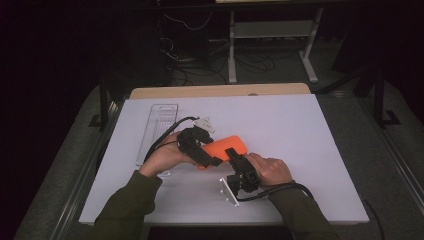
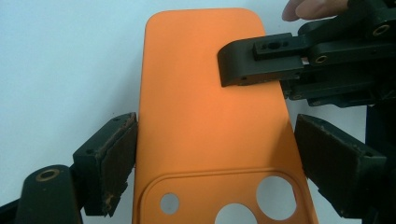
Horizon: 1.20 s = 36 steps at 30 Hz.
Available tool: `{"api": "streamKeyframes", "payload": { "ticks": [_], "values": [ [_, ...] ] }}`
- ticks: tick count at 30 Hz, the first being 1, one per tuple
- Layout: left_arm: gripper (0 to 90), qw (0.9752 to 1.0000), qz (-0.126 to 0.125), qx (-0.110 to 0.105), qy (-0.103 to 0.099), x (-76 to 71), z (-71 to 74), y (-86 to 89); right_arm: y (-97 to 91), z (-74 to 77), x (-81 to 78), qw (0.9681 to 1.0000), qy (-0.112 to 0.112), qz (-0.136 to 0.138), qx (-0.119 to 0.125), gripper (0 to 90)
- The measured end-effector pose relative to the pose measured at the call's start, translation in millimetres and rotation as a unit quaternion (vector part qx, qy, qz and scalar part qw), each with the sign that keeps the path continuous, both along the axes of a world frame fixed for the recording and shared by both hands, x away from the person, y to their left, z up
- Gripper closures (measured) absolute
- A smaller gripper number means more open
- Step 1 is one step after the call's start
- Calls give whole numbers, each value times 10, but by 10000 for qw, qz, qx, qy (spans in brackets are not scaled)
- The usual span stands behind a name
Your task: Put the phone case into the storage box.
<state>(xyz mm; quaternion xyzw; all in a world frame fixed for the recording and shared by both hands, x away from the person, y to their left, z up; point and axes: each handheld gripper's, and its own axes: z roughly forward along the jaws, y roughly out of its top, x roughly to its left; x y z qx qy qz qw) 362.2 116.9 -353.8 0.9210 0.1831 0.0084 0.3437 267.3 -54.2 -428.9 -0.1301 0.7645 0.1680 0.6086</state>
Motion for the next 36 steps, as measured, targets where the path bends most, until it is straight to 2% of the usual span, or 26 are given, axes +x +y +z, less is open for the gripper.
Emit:
{"api": "streamKeyframes", "payload": {
  "ticks": [6,8,10,20,24,26,31,36],
  "values": [
    [152,9999,8,-90,108,9,4,11,0,5,-11,9999,-133,-2,5,762],
    [152,9999,2,-99,110,10,1,12,2,5,-20,9999,-100,-31,20,768],
    [151,9999,-29,-96,117,11,5,14,6,3,-26,9997,-235,-19,-14,785],
    [152,9998,-89,-126,155,11,18,30,11,17,-54,9996,-284,-24,-54,815],
    [213,9994,-142,-276,136,-3,46,57,11,22,-54,9995,-295,-8,-75,820],
    [200,9993,-130,-319,141,0,46,61,11,27,-60,9997,-263,-25,-18,821],
    [135,9986,-144,-459,206,-6,61,75,22,21,-69,9996,-254,27,-77,820],
    [77,9986,-92,-493,154,7,73,97,23,18,-68,9997,-234,20,-38,819]
  ]
}}
